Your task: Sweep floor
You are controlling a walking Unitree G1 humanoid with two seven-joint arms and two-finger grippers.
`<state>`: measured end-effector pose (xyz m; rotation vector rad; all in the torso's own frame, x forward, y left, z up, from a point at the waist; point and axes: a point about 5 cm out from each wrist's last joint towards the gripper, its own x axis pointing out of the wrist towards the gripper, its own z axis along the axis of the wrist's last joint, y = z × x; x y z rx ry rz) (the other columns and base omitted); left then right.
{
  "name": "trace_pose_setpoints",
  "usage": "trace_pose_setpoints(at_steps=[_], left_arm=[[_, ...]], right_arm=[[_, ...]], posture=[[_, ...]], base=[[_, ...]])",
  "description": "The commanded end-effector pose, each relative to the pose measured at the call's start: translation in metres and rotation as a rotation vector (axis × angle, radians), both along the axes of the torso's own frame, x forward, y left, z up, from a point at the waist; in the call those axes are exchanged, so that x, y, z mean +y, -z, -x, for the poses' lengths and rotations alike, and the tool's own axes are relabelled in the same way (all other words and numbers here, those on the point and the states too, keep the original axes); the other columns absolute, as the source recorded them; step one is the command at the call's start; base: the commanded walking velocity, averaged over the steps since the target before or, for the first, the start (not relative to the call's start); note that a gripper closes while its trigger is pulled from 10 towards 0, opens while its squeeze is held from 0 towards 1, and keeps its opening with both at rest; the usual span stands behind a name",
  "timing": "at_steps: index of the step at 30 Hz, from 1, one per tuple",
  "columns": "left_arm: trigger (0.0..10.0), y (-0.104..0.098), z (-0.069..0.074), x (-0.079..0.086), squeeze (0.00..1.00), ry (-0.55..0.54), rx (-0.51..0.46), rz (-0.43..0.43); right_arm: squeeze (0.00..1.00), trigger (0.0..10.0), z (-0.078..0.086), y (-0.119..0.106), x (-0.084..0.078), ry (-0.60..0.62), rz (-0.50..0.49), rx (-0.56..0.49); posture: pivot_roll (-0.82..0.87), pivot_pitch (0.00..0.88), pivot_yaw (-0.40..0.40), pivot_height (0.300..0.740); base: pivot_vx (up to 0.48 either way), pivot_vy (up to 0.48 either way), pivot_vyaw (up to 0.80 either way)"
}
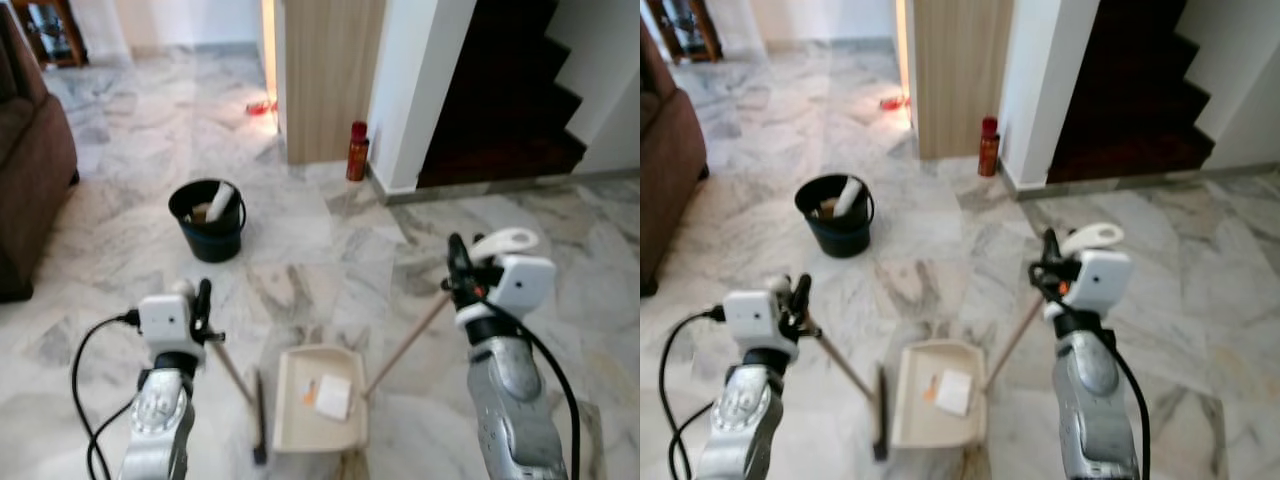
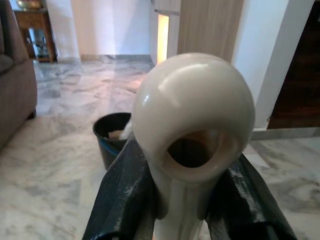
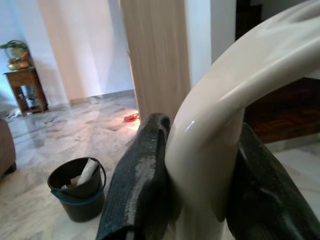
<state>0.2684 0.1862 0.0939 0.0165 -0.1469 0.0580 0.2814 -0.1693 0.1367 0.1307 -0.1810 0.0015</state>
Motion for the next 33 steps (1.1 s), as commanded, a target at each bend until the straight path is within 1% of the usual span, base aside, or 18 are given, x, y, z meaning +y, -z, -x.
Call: trace_pose_setpoints(at_steps=[1,6,15,20,26,33], left_arm=[[10.0,-0.01,-0.002,-0.004,0.0,0.011,-0.049,-0.007],[10.0,-0.01,-0.002,-0.004,0.0,0.009,-0.05,-0.007],[10.0,-0.01,-0.002,-0.006,0.0,0.016,-0.052,-0.016],[10.0,-0.01,-0.003,-0.01,0.0,0.039,-0.053,-0.051],[10.0,-0.008,-0.002,-0.012,0.0,0.055,-0.039,-0.036],[10.0,-0.008,-0.003,-0.012,0.0,0.054,-0.037,-0.037]], right_arm=[[0.0,10.0,0.0,-0.012,-0.004,0.013,-0.024,-0.049],[0.0,10.0,0.0,-0.014,-0.005,0.012,-0.024,-0.052],[0.0,10.0,0.0,-0.016,-0.004,0.005,-0.022,-0.057],[0.0,10.0,0.0,-0.02,-0.001,-0.011,-0.032,-0.06],[0.0,10.0,0.0,-0.022,-0.002,-0.004,-0.011,-0.071],[0.0,10.0,-0.002,-0.024,0.002,-0.021,-0.003,-0.073]], posture=[[0.01,0.0,0.001,0.74],[0.01,0.0,0.0,0.74],[0.02,0.0,-0.003,0.74],[0.01,0.0,-0.002,0.74],[0.01,0.0,-0.002,0.74],[0.02,0.0,-0.004,0.74]], base=[[0.0,0.352,0.0],[0.0,0.347,0.0],[0.0,0.0,0.0],[0.0,0.0,0.0],[0.0,0.0,0.0],[0.28,0.0,0.62]])
